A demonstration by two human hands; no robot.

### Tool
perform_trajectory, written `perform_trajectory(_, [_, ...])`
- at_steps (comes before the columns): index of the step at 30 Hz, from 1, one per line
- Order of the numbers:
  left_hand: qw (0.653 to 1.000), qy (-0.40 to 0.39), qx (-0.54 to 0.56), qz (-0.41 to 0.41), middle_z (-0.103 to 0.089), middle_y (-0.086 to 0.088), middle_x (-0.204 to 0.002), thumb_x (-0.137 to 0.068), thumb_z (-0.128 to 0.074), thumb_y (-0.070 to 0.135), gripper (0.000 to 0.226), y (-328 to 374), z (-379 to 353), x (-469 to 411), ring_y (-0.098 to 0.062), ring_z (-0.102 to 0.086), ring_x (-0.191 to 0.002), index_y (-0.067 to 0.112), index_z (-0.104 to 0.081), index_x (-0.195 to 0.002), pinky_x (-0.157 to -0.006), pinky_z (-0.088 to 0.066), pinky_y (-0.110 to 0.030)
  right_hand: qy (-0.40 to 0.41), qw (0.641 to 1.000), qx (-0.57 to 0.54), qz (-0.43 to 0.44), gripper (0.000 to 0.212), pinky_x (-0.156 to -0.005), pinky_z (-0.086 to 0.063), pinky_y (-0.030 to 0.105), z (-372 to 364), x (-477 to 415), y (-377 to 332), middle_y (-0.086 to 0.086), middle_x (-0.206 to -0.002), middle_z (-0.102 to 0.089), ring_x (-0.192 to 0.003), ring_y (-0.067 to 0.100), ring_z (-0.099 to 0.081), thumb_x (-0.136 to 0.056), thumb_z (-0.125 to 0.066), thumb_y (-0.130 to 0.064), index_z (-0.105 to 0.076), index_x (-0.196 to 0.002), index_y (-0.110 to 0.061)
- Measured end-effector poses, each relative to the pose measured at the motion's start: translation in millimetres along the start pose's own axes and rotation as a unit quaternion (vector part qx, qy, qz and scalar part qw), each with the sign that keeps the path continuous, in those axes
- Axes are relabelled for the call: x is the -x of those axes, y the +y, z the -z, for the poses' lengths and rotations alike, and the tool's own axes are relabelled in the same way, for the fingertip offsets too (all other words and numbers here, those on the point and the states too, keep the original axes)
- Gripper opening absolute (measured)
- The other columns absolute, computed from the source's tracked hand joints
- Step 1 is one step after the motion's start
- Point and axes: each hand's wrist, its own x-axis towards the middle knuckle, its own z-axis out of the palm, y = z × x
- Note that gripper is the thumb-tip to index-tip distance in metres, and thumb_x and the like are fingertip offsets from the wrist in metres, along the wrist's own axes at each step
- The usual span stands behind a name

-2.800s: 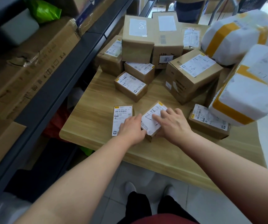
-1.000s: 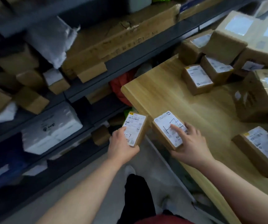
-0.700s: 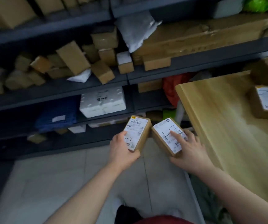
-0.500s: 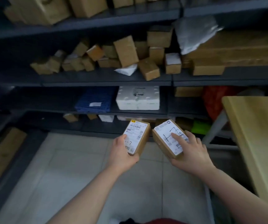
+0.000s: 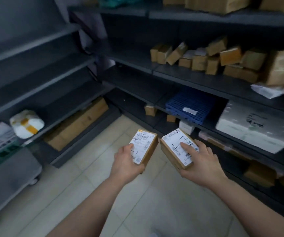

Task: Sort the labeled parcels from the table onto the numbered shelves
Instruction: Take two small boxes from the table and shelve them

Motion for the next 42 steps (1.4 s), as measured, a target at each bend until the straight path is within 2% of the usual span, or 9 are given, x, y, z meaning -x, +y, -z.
perform_trajectory(8, [0.991, 0.076, 0.004, 0.107, -0.036, -0.002, -0.142, -0.063, -0.077, 0.037, 0.096, -80, 63, -31, -0.022, -0.036, -0.126, 0.022, -0.031, -0.146, -0.101, -0.042, -0.037, -0.034, 0.989, 0.021, 0.145, 0.091, -0.111, -0.025, 0.042, 1, -96, -106, 0.003, -0.154, -0.009, -0.133, 0.026, -0.025, -0.071, -0.065, -0.056, -0.017, -0.147, -0.044])
perform_trajectory(21, [0.948, 0.199, 0.015, 0.247, -0.038, -0.002, -0.142, -0.061, -0.078, 0.038, 0.098, -103, 166, -135, -0.024, -0.039, -0.126, 0.023, -0.032, -0.145, -0.102, -0.043, -0.041, -0.051, 0.945, 0.006, 0.324, 0.095, -0.113, -0.022, 0.043, 31, -274, -243, 0.001, -0.154, -0.008, -0.137, 0.025, -0.020, -0.068, -0.069, -0.054, -0.019, -0.148, -0.042])
perform_trajectory(32, [0.903, 0.301, 0.023, 0.305, -0.036, -0.002, -0.145, -0.068, -0.076, 0.036, 0.093, -180, 253, -168, -0.023, -0.034, -0.129, 0.022, -0.029, -0.148, -0.103, -0.040, -0.039, -0.057, 0.909, -0.010, 0.414, 0.098, -0.111, -0.030, 0.044, 23, -351, -402, 0.003, -0.153, -0.014, -0.134, 0.026, -0.026, -0.067, -0.071, -0.058, -0.019, -0.148, -0.040])
perform_trajectory(37, [0.891, 0.317, 0.042, 0.323, -0.036, -0.003, -0.144, -0.071, -0.073, 0.034, 0.089, -252, 297, -190, -0.023, -0.033, -0.131, 0.022, -0.030, -0.147, -0.105, -0.039, -0.040, -0.058, 0.897, 0.002, 0.439, 0.097, -0.112, -0.029, 0.043, 2, -373, -490, 0.001, -0.154, -0.011, -0.136, 0.025, -0.023, -0.069, -0.070, -0.059, -0.017, -0.149, -0.041])
perform_trajectory(42, [0.888, 0.312, 0.058, 0.333, -0.036, -0.003, -0.145, -0.069, -0.074, 0.035, 0.091, -335, 343, -220, -0.023, -0.034, -0.132, 0.022, -0.029, -0.148, -0.105, -0.040, -0.042, -0.054, 0.902, 0.007, 0.427, 0.099, -0.112, -0.029, 0.043, -26, -396, -580, 0.002, -0.154, -0.010, -0.137, 0.025, -0.023, -0.070, -0.070, -0.060, -0.015, -0.149, -0.041])
